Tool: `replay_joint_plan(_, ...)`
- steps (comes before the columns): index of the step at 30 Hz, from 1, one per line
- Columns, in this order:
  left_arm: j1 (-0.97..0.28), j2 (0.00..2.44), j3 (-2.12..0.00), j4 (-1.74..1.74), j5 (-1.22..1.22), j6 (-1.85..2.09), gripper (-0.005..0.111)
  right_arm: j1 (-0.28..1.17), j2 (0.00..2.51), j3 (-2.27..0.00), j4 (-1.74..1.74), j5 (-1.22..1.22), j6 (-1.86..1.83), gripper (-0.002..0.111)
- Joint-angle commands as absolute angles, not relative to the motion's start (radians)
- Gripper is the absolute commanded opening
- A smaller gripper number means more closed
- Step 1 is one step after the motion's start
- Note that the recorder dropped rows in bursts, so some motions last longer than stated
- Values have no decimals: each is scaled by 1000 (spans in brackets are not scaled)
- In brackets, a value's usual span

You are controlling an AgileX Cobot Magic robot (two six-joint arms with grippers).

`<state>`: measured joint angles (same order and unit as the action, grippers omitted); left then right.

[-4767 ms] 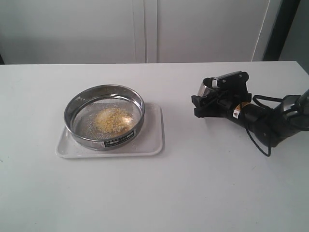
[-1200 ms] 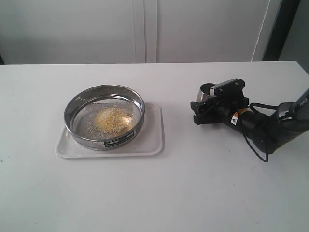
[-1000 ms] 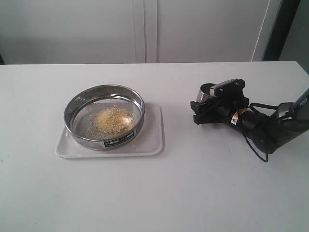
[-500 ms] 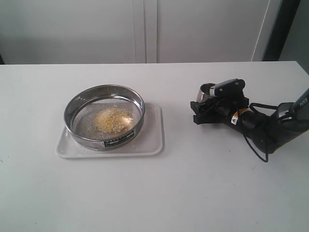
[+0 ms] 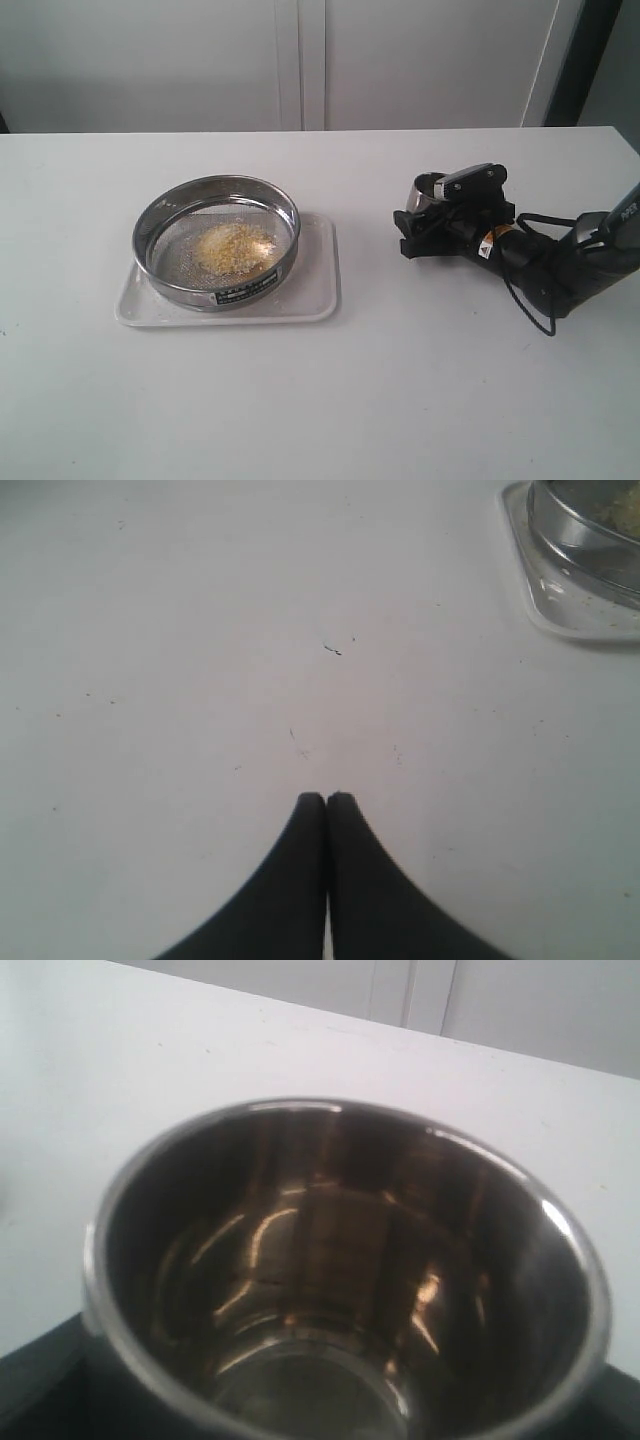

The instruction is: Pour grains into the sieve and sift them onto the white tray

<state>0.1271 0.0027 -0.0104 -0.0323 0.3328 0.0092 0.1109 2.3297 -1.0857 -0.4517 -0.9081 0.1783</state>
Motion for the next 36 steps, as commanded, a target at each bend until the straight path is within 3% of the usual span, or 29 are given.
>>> replay_joint_plan(1, 127, 0, 0, -36, 341, 0, 0, 109, 2336, -1086, -462, -882, 188, 77)
replay_joint_plan(10, 127, 0, 0, -36, 341, 0, 0, 109, 2336, -1086, -464, -881, 123, 96)
replay_joint_plan(29, 127, 0, 0, -36, 341, 0, 0, 109, 2095, -1086, -476, -913, 241, 96)
replay_joint_plan(31, 127, 0, 0, -36, 341, 0, 0, 109, 2054, -1086, -534, -913, 255, 88)
replay_joint_plan(33, 127, 0, 0, -36, 341, 0, 0, 109, 2012, -1086, -638, -913, 318, 65)
replay_joint_plan(34, 127, 0, 0, -36, 341, 0, 0, 109, 1987, -1086, -729, -913, 408, 48)
replay_joint_plan(36, 127, 0, 0, -36, 341, 0, 0, 109, 1962, -1086, -816, -913, 528, 29)
